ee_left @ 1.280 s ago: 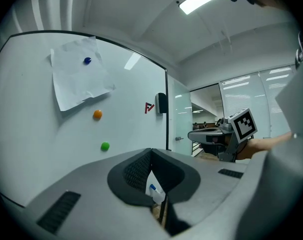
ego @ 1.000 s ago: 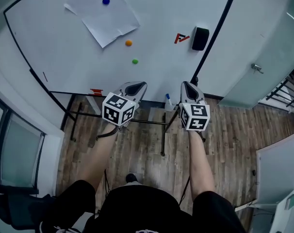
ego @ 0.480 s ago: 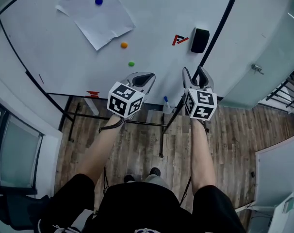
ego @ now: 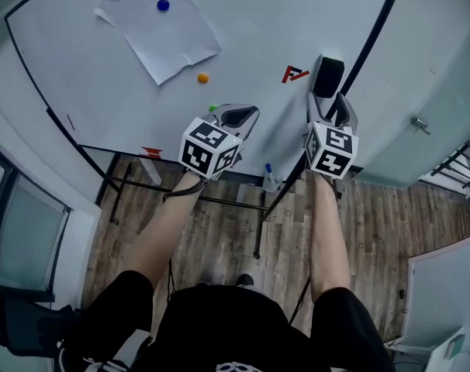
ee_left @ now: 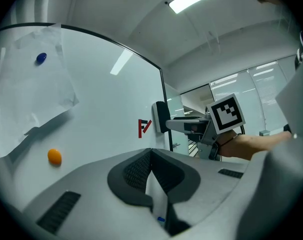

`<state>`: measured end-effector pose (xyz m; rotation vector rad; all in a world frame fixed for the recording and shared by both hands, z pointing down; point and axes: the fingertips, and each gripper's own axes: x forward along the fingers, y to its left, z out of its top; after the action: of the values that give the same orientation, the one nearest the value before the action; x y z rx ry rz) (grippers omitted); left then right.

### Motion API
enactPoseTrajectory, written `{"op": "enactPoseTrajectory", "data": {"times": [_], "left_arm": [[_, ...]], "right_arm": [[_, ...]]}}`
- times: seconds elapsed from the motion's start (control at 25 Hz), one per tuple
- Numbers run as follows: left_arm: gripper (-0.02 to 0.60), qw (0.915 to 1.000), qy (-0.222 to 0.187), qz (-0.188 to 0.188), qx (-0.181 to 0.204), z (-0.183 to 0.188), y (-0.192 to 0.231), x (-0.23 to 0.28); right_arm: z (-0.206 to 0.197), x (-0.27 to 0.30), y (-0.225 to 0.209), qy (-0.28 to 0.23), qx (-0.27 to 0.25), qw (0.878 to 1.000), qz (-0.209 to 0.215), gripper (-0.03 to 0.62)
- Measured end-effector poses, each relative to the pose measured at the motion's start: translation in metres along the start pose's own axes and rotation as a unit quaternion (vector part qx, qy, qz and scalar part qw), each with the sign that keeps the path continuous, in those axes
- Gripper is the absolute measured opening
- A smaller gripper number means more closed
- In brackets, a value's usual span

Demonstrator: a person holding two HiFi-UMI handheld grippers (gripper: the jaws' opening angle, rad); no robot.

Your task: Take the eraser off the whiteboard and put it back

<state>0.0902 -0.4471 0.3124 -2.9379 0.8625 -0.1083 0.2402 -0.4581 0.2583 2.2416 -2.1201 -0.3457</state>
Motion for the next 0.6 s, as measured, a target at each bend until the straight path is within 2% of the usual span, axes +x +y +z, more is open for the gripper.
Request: {"op": "enactPoseTrajectory", "data": {"times": [0.6], "left_arm": [[0.021,1.0,0.0,-0.009,-0.003,-0.002,0.014,0.019]], "right_arm": [[-0.008,0.04,-0.013,0.005,-0.005,0.999,-0.047,0.282]]}}
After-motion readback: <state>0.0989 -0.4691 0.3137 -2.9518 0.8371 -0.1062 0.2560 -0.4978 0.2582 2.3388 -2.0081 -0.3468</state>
